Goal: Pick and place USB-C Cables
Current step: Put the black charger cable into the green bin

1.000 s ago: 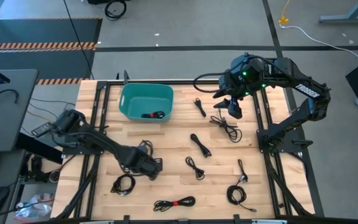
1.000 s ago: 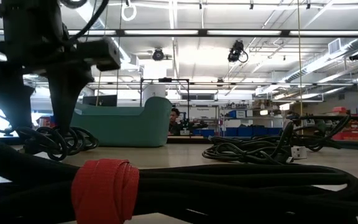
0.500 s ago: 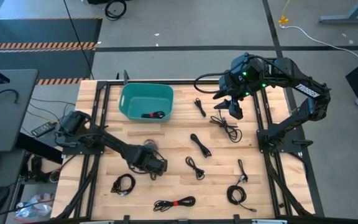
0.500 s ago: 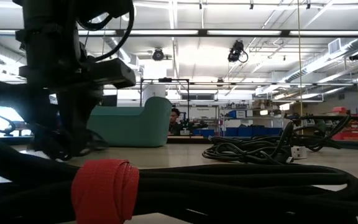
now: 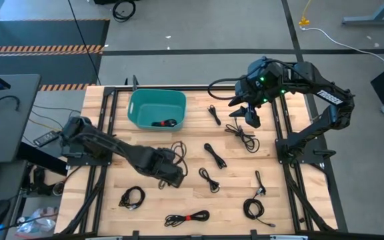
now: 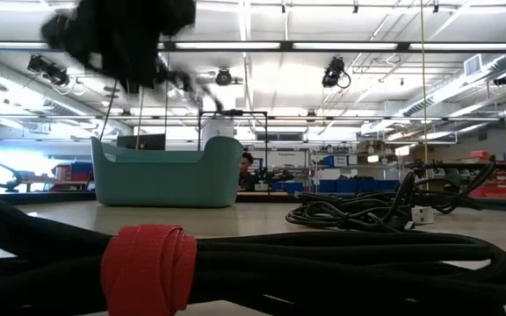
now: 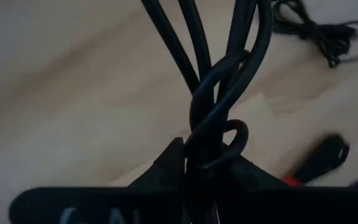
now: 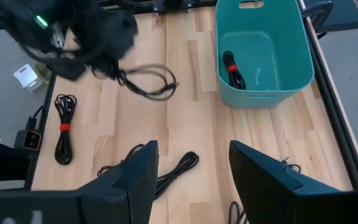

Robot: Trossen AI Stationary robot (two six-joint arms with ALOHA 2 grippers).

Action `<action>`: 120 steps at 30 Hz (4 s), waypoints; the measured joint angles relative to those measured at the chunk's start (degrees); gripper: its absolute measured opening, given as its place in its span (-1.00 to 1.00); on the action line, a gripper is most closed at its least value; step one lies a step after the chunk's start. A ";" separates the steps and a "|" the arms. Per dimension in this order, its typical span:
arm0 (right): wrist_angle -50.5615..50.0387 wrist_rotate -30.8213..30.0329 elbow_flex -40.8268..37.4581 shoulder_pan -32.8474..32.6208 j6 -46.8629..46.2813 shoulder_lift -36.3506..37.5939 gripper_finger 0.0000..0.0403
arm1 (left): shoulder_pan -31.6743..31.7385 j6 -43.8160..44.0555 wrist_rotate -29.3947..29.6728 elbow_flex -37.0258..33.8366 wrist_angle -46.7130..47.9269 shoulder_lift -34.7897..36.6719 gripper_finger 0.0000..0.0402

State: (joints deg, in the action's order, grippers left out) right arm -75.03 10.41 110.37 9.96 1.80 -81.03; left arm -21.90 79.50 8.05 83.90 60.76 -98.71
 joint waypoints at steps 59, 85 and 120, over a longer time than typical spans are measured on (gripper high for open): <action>14.32 0.13 0.00 0.09 -10.76 0.01 0.01 | 65.44 -108.37 -13.86 31.89 29.27 -9.94 -0.74; 19.93 0.19 0.00 2.64 -11.17 0.03 0.01 | 63.41 -112.65 -10.70 -11.17 14.18 17.39 -0.74; 23.13 0.21 0.00 2.56 -16.54 0.03 0.01 | 65.48 -126.67 -9.78 -11.04 -10.40 -8.77 -0.74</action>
State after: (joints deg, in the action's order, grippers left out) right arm -51.90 10.61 110.37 12.51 -14.75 -80.99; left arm 43.58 -47.17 -1.73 72.86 50.37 -107.48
